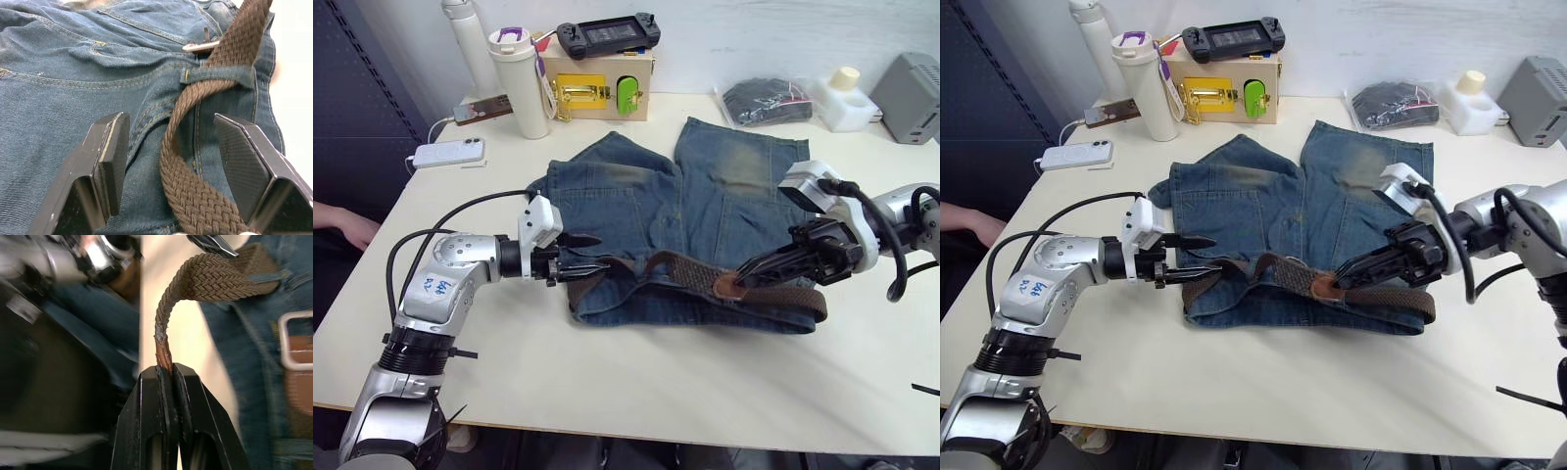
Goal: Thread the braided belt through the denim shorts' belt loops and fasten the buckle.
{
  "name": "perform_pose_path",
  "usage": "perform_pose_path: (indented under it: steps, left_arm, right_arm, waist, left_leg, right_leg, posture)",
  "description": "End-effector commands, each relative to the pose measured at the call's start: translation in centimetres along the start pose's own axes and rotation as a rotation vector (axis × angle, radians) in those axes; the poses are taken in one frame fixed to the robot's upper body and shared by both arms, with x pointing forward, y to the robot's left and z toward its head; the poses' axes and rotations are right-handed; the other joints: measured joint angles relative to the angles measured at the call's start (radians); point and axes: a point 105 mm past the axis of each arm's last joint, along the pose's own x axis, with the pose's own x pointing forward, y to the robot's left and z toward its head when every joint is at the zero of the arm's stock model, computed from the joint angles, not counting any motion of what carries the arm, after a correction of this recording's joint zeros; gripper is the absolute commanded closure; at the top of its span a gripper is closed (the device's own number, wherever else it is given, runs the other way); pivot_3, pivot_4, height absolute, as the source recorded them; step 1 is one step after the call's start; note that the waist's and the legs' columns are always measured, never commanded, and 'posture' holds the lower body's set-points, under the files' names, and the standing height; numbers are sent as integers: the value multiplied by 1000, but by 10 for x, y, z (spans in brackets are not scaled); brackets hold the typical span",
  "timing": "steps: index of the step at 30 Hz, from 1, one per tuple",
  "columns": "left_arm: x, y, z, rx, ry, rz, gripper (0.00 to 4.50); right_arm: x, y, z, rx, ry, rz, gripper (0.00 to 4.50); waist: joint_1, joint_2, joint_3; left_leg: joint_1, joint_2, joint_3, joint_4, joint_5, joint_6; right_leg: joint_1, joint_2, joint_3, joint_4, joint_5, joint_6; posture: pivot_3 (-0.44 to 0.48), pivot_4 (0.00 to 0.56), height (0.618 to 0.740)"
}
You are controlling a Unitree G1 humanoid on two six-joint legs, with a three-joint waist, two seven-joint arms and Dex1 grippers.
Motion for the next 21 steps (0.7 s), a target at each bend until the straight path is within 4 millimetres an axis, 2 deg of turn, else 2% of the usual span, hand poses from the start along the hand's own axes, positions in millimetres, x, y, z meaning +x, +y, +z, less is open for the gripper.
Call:
perform_pose_path:
  steps: [1,5,11,14,19,21]
  left_arm:
    - [3,-1,1,32,7,-37,1454]
    - [13,4,-3,15,14,-87,1454]
    - [21,9,-8,-72,21,-189,1454]
    - [18,3,-9,-114,21,-259,2182]
    - [13,-1,-12,-135,42,-309,4325]
    - [14,0,-14,-135,61,-308,4421]
  right_arm:
    - [-10,9,2,68,-83,90,4500]
    - [-17,-4,-12,99,-89,33,4500]
    - [-18,-11,-17,79,-87,11,4500]
    - [-18,-8,-15,64,-94,20,4500]
    - [-17,-7,-20,57,-88,17,4500]
    - [-17,-7,-20,49,-87,16,4500]
  waist:
    - [0,0,0]
    - [5,0,0]
    - [-2,0,0]
    - [-4,0,0]
    - [-2,0,0]
    - [-2,0,0]
  left_leg:
    - [0,0,0,0,0,0]
    - [0,0,0,0,0,1]
    - [-1,0,0,0,0,1]
    - [-1,0,0,-1,0,1]
    - [-1,0,0,-1,0,1]
    - [-1,0,0,-1,0,1]
  right_leg:
    - [0,0,0,0,0,0]
    - [1,0,0,-1,0,0]
    - [0,0,-1,-1,1,1]
    - [-1,-1,-1,-1,1,1]
    - [-1,-1,-1,-1,1,1]
    - [0,-1,-1,-1,1,1]
  posture:
    - [0,150,645]
    - [0,150,645]
    - [0,150,645]
    - [0,150,645]
    - [0,150,645]
    - [0,150,645]
